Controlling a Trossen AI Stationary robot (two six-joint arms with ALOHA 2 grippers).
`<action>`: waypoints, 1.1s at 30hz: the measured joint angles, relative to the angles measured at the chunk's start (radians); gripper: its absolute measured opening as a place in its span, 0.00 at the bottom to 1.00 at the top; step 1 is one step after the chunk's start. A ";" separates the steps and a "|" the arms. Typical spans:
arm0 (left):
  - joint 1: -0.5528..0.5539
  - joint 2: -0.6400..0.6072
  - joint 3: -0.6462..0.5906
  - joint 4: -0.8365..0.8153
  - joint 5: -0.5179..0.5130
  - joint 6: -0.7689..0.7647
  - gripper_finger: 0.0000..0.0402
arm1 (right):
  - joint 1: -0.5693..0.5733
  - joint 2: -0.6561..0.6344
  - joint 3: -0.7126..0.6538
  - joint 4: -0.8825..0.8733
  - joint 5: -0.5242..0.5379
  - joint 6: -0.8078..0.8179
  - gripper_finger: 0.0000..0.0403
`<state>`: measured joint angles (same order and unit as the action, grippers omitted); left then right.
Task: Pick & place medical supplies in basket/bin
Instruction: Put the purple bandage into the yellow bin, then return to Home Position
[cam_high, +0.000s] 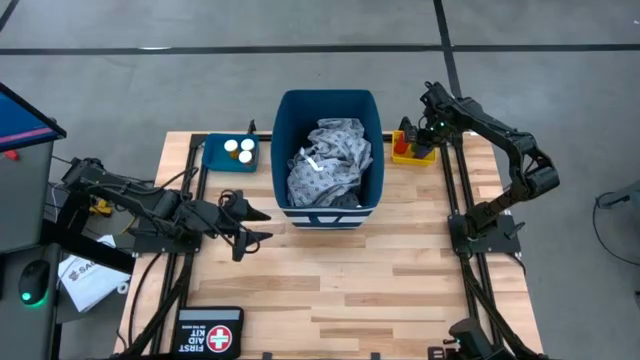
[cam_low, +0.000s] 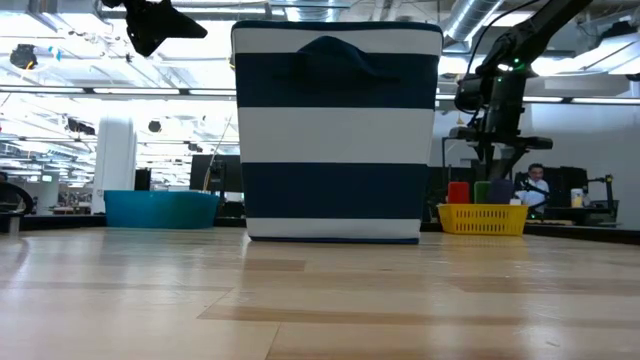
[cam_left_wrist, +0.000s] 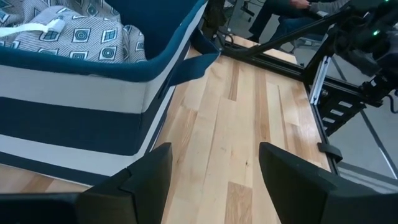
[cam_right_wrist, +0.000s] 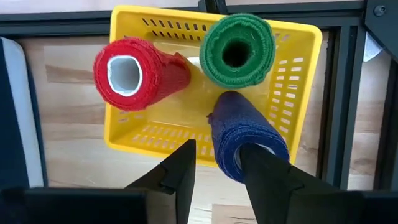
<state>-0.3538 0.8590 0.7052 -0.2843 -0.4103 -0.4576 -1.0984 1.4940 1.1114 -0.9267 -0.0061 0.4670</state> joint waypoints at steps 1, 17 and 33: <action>0.000 0.000 0.000 0.003 0.000 0.000 0.58 | 0.004 0.000 0.000 -0.001 0.001 0.001 0.30; 0.000 0.000 0.000 0.009 0.000 -0.001 0.58 | 0.009 0.000 0.000 -0.003 0.033 0.005 0.30; 0.000 0.001 0.000 0.009 0.000 -0.003 0.58 | 0.019 0.000 0.036 -0.018 0.033 -0.003 0.30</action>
<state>-0.3538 0.8597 0.7052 -0.2752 -0.4103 -0.4603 -1.0794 1.4937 1.1473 -0.9448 0.0265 0.4637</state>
